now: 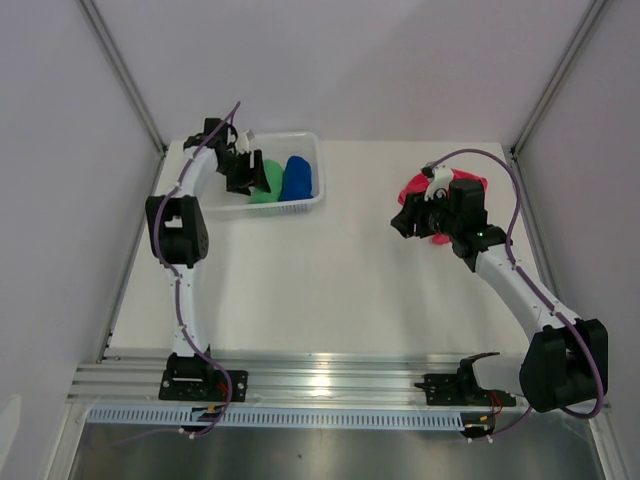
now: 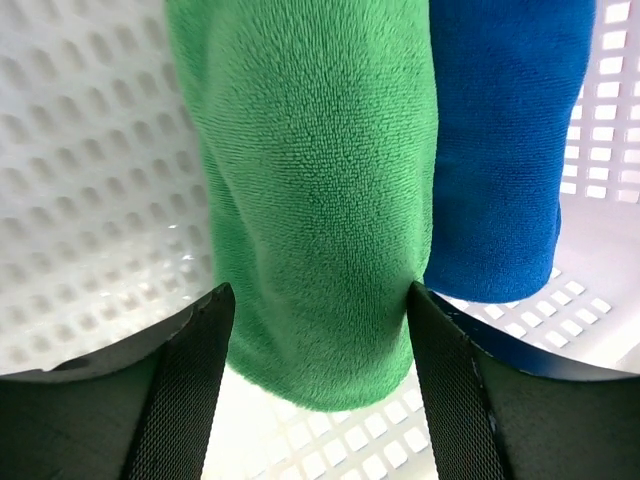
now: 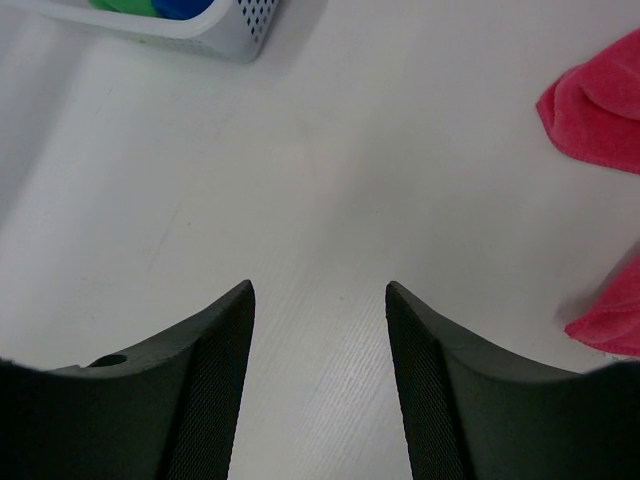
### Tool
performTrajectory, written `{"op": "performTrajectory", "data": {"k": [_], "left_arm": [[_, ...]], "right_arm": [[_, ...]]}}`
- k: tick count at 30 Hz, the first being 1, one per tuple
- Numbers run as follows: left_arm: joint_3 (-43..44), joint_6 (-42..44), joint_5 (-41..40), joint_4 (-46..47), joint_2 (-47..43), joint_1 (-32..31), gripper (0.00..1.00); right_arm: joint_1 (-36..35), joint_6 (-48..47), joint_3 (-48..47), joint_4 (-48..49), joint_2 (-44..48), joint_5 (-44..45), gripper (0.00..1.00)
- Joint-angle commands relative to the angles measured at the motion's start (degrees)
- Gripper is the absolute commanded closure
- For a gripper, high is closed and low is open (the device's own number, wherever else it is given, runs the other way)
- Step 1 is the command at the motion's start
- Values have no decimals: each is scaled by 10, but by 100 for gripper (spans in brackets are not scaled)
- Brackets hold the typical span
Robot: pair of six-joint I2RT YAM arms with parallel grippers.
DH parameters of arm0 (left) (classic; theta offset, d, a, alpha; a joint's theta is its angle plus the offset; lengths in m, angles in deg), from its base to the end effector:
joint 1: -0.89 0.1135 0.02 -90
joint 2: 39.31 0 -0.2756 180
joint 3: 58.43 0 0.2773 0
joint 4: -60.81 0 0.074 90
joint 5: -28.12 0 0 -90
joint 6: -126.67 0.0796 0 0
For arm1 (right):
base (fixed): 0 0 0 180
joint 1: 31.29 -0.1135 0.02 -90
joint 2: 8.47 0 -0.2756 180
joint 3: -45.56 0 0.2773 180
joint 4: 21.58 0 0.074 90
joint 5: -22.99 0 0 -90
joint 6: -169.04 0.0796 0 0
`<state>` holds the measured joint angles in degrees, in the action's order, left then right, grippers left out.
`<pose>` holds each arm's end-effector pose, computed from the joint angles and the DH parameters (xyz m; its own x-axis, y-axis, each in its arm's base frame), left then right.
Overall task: Roll the towels
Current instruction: Place the rolled towel into the container, then move the towel to the center of the board
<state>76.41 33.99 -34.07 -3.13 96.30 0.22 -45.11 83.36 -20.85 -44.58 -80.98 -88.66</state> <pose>0.5554 -0.0436 0.1720 -0.9129 -0.0307 -0.4070 0.1671 0.8816 -0.4413 0.3253 0.1103 0.2749 -0.5112 -0.0537 -0.8578 -0.4980 0.8319 0.2447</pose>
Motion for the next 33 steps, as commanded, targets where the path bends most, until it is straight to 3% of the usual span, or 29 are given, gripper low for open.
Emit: {"op": "performTrajectory", "data": {"k": [1, 6, 8, 10, 11, 14, 15, 18, 22, 23, 24, 26, 27, 28, 29, 32, 33], "left_arm": [[42, 42, -47, 16, -70, 2, 27], [46, 115, -114, 9, -151, -15, 25], [30, 160, -145, 2, -183, -30, 15], [-12, 188, -192, 8, -241, -48, 1], [-24, 209, -209, 14, -263, -53, 1], [-83, 237, -267, 40, -348, -64, 0], [-92, 241, -275, 45, -367, -66, 1], [-113, 254, -335, 38, -428, -66, 0], [-124, 230, -326, 5, -484, -60, 1], [-128, 155, -333, -1, -504, -51, 1], [-127, 128, -300, -14, -515, -40, 0], [-153, 61, -216, -15, -558, 7, 1], [-180, 54, -175, -1, -573, 30, 3], [-209, 97, -180, 5, -588, 36, 3], [-226, 124, -195, 9, -614, 36, 3], [-316, 163, -299, 15, -650, 36, 0], [-358, 167, -319, 19, -662, 36, 1]], "right_arm": [[5, -3, -19, 7, 18, 43, 41], [28, -22, -41, -8, 19, 80, 40], [51, -24, -46, 0, 30, 92, 39], [70, 7, -38, 50, 41, 135, 33], [82, 23, -36, 64, 50, 139, 30], [128, 92, -31, 98, 68, 165, 5], [151, 107, -26, 124, 72, 156, 1], [185, 133, -11, 151, 85, 165, 1], [217, 121, 2, 146, 69, 159, 1], [217, 113, -22, 123, 56, 184, 7], [217, 107, -41, 47, 16, 241, 26], [217, 107, -103, -33, -31, 290, 47], [218, 107, -120, -96, -75, 309, 63], [217, 104, -132, -118, -93, 312, 67], [216, 103, -142, -131, -107, 313, 67], [210, 106, -132, -128, -146, 290, 41], [208, 103, -130, -121, -155, 281, 38]]}}
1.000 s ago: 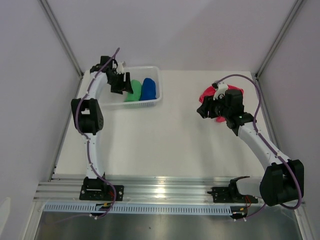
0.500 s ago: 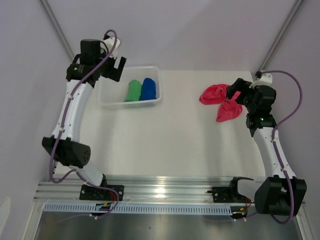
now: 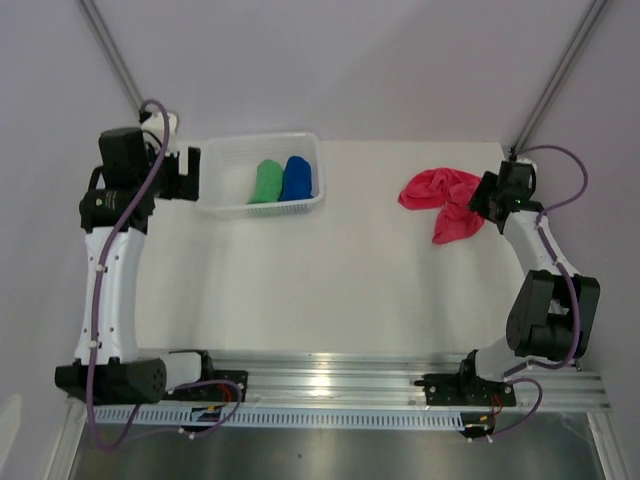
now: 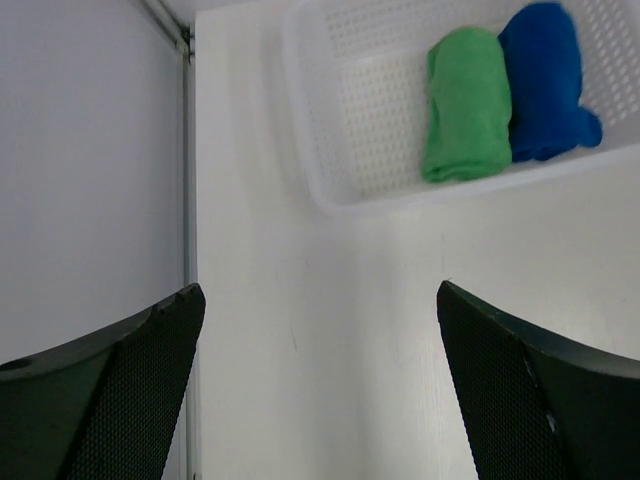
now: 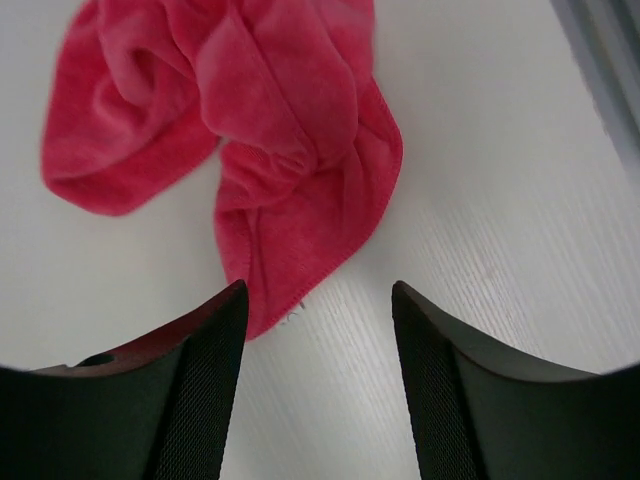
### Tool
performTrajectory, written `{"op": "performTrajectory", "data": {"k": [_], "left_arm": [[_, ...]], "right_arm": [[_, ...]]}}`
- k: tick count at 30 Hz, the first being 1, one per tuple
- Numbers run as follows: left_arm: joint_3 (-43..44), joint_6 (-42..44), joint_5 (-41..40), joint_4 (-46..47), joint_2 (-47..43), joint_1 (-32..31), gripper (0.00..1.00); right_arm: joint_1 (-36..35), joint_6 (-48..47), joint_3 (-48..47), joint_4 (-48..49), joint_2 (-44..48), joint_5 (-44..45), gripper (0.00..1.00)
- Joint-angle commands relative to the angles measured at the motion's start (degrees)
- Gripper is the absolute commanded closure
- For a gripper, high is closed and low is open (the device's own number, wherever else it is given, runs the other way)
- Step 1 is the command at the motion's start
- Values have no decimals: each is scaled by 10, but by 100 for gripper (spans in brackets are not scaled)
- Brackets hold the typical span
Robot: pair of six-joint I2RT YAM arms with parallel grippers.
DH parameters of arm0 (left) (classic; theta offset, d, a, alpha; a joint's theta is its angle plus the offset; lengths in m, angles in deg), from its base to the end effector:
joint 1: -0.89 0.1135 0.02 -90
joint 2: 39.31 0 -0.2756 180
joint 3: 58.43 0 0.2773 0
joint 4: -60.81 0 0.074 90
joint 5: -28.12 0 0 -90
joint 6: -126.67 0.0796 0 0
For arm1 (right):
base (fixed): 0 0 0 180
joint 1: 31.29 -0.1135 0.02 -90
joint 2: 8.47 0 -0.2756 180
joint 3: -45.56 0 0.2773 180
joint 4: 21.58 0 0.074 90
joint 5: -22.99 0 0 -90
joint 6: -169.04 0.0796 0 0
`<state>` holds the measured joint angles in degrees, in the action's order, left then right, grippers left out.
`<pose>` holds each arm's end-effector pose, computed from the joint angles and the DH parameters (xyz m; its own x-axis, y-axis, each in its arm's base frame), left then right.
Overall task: Roll the towels
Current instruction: Move the towel to the center of the board
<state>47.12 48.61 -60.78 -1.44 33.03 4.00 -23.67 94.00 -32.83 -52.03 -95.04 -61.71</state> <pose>0.3023 0.0149 0.4534 -0.4820 0.1810 -0.8573 0.0636 0.9831 0.1718 0.3932 -0.0600 0.2535 -0.5453 0.3323 -0.7696 0.3564 0.9229 0.1459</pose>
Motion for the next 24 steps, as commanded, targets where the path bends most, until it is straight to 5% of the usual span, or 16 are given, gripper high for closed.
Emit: {"op": "performTrajectory", "data": {"k": [1, 7, 11, 14, 16, 19, 24], "left_arm": [[-107, 20, -59, 20, -43, -1, 1], [-212, 35, -101, 56, -91, -1, 0], [-256, 62, -27, 67, -91, -2, 3], [-300, 98, 16, 86, -42, -16, 38], [-321, 110, 21, 107, 8, -20, 41], [-325, 106, 7, 167, 73, -19, 41], [-251, 82, -28, 222, 186, -20, 43]], "right_arm": [[-12, -5, -9, -39, -32, 5, 37], [-112, -30, -36, -28, -126, 35, 33], [-125, -9, -58, -48, -209, 56, 39], [-125, -12, -57, -39, -216, 46, 44], [-125, -13, -54, -32, -216, 37, 47], [-125, -3, -52, -29, -221, 19, 58], [-128, -5, -53, -38, -217, -2, 91]]}}
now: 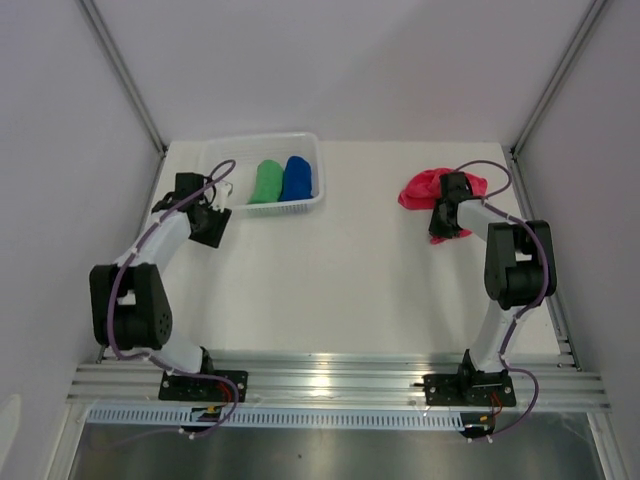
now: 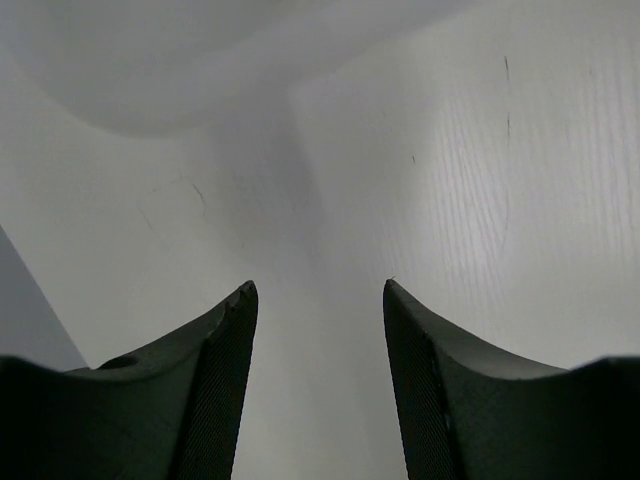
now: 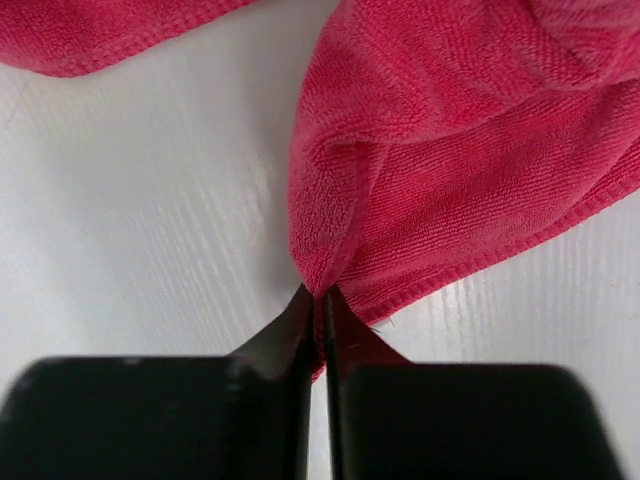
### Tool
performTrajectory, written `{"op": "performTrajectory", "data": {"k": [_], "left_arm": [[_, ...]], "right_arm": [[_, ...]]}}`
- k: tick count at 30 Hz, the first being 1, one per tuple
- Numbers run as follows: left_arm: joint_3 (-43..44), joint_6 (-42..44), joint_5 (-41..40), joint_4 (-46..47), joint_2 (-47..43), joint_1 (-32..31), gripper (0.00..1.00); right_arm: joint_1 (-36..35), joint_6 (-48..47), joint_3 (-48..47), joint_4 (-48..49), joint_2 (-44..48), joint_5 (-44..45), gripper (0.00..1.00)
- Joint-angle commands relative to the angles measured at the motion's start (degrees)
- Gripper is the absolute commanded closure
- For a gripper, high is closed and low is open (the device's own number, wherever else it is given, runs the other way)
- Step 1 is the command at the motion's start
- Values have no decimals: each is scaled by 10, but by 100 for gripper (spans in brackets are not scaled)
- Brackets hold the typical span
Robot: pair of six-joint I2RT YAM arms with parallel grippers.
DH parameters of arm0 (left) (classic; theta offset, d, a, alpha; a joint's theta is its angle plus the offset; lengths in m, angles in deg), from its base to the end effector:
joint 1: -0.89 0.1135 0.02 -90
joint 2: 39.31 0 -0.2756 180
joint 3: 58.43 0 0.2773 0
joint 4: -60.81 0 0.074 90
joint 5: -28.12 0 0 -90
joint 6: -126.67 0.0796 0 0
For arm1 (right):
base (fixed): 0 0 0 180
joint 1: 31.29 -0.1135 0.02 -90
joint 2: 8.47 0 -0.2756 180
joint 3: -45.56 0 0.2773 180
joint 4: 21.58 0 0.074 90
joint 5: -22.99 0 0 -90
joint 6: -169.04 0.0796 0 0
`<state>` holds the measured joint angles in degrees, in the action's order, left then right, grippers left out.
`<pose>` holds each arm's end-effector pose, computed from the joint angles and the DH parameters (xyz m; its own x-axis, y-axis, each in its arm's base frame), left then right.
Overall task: Roll the towels
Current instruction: Move the towel to the center of the board
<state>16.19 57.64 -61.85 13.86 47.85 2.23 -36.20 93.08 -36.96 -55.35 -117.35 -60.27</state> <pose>0.3549 0.0083 0.1962 -0.8125 0.3390 -0.4742 0.2867 0.9407 0.1813 0.4331 0.0278 0.1184 -0.8447 0.1692 -0.5078 0.1836 0.9827 0.0221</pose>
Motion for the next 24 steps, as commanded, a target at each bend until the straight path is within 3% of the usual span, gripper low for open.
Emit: {"op": "performTrajectory", "data": {"k": [1, 6, 16, 19, 24], "left_arm": [[83, -10, -21, 68, 56, -3, 44], [139, -6, -30, 68, 130, -2, 44], [181, 0, -43, 72, 187, -3, 44], [177, -5, -31, 62, 174, -3, 43], [145, -9, 20, 45, 95, -3, 37]], "right_arm": [[-6, -2, -11, -7, 16, -19, 100], [-14, -37, -13, -12, 73, -69, 100], [-63, -66, -157, -9, 193, -342, 100], [-62, -20, -194, 24, 226, -401, 100], [-57, 49, -246, 65, 297, -404, 100]]}}
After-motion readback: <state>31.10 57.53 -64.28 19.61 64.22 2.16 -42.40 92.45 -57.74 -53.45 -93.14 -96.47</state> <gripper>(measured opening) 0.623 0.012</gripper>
